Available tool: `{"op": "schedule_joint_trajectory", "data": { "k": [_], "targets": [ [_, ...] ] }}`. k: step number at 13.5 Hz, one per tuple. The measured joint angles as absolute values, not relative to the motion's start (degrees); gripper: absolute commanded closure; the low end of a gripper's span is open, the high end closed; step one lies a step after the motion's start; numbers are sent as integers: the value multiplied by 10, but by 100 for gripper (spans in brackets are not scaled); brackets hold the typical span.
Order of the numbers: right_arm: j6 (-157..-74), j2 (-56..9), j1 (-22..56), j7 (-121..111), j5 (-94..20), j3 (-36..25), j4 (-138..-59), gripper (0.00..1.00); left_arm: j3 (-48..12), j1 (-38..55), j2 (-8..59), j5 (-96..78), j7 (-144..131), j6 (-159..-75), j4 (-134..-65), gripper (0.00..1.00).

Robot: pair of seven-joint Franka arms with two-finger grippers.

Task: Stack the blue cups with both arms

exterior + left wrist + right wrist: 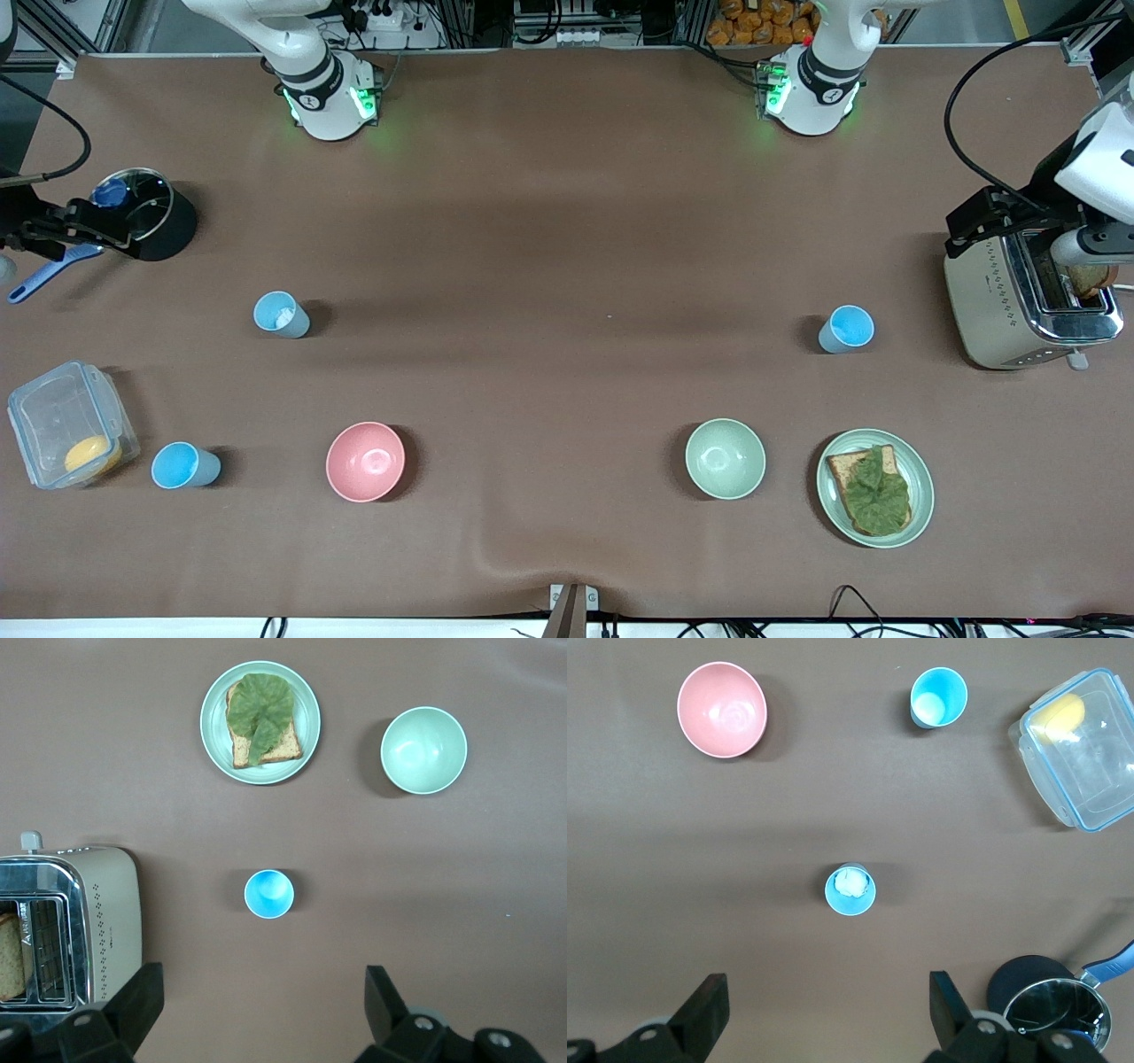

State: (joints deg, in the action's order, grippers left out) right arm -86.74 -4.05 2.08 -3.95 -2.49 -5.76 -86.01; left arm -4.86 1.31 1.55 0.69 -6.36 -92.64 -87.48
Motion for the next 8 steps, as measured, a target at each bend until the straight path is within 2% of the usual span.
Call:
{"op": "schedule_joint_trajectory", "data": {
  "k": [8],
  "targets": [
    [-867,-40,21,-39,-25,-58,-860,0,-48,13,21,7,-64,-911,-879,0]
  ]
}}
